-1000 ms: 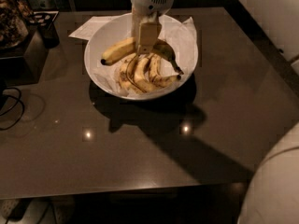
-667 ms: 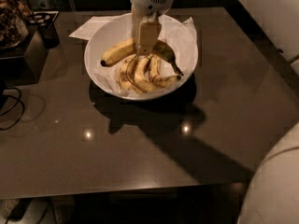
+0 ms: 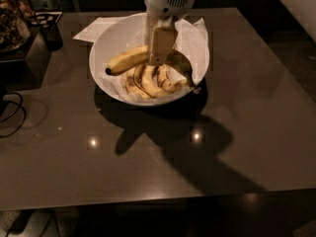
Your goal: Pick banana from white bowl
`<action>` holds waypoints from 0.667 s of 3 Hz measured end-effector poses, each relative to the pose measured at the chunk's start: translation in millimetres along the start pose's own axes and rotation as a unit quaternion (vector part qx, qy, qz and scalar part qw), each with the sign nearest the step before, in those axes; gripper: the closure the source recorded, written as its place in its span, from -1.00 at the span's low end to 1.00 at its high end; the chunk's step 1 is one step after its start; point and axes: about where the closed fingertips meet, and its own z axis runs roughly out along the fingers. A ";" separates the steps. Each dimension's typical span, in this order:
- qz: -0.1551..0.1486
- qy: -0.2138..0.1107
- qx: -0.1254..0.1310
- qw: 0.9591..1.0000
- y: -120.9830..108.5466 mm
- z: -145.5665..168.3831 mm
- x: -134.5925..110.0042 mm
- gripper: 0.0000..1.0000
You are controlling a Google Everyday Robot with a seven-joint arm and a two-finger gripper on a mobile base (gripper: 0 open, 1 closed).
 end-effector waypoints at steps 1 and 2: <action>0.030 0.000 -0.014 0.999 19.9 0.3 7.0 1.00; 0.029 -0.006 -0.002 1.000 13.5 1.5 2.9 1.00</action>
Offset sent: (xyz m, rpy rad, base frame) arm -0.0164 -0.0083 -0.0046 0.0025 0.0368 -0.0459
